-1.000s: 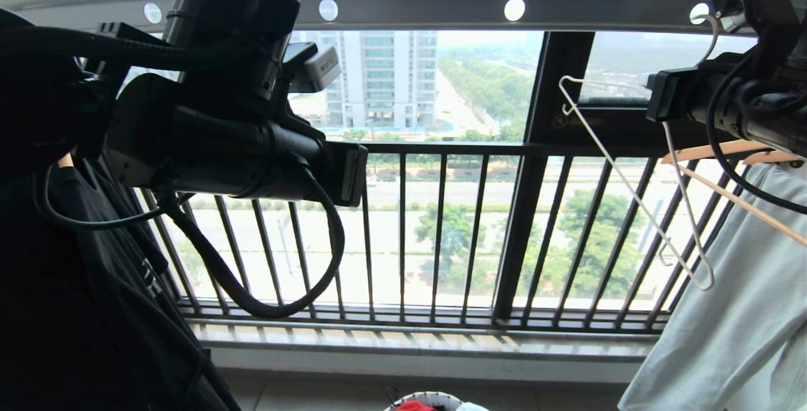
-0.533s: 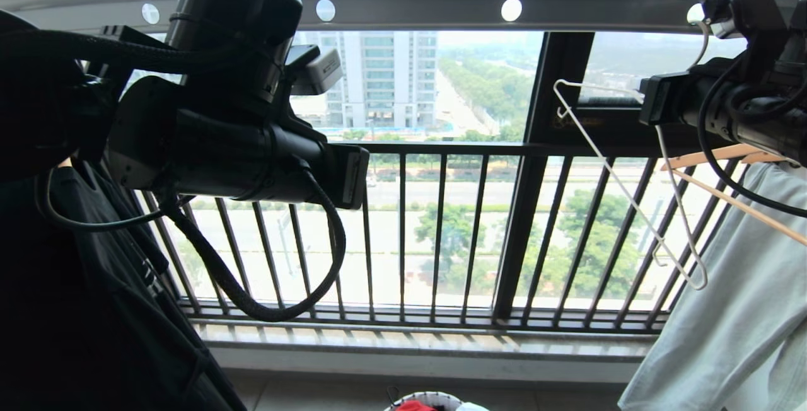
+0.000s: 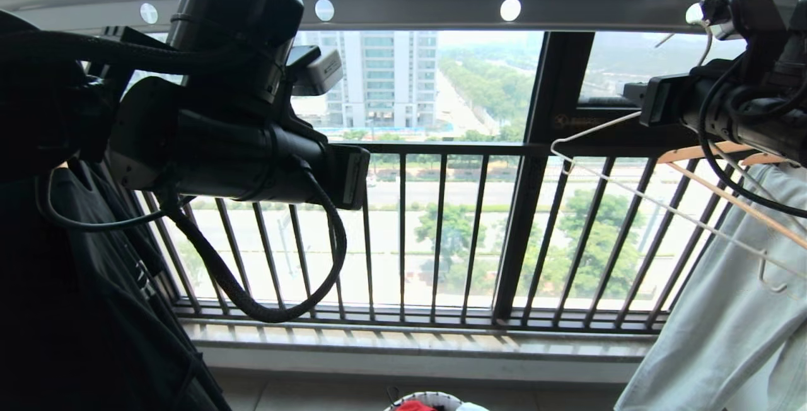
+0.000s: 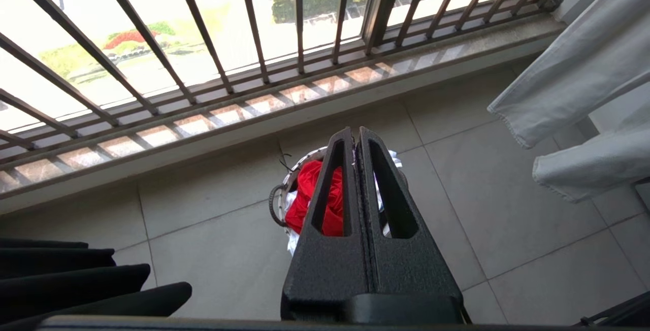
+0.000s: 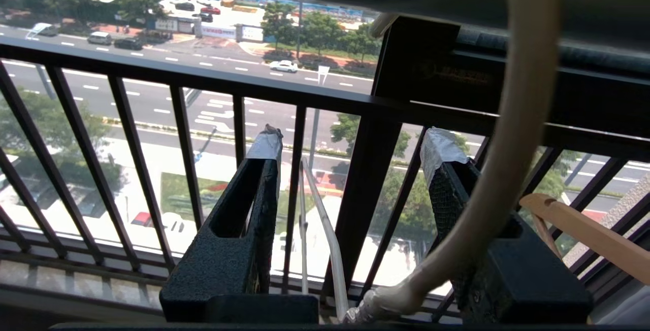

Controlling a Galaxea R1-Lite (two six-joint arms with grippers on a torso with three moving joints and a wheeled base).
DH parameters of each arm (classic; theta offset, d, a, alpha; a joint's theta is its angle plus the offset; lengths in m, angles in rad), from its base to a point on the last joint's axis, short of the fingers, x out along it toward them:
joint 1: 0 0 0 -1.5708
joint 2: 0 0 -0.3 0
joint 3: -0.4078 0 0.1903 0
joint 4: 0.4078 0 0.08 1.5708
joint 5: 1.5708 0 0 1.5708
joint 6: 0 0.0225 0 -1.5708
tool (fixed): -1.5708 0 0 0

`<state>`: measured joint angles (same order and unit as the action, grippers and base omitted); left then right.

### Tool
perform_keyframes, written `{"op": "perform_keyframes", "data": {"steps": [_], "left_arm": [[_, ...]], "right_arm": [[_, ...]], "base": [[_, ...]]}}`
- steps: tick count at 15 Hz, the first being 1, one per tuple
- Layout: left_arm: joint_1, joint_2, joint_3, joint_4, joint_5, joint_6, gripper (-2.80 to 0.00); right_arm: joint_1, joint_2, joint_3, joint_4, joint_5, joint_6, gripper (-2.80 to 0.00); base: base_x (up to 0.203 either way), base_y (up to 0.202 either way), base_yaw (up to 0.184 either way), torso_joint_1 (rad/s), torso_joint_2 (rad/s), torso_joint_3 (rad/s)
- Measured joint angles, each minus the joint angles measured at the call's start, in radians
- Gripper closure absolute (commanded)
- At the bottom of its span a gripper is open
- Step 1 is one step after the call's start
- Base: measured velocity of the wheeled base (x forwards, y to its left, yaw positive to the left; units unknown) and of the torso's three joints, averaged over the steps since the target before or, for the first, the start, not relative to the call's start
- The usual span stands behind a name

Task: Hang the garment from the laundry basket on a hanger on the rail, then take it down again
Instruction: Hang the clothes rack on the clothesline

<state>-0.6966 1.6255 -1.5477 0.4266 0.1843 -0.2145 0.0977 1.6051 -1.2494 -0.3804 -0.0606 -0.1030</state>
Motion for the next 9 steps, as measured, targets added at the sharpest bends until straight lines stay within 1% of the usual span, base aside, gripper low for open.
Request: {"op": "perform_keyframes", "data": {"steps": [4,9], "left_arm": [[0.000,0.000,0.000,0.000,0.001,0.000,0.00],[-0.001,-0.001,0.001,0.000,0.001,-0.002,0.00]], "right_arm": [[0.000,-0.029,0.014,0.001,0.000,-0.003,-2.80],[0.007,-0.143,0.065,0.020,0.002,-0.026,-2.80]], "base": [[0.000,0.000,0.000,0.000,0.00,0.000],[0.000,0.000,0.000,0.000,0.00,0.000]]}}
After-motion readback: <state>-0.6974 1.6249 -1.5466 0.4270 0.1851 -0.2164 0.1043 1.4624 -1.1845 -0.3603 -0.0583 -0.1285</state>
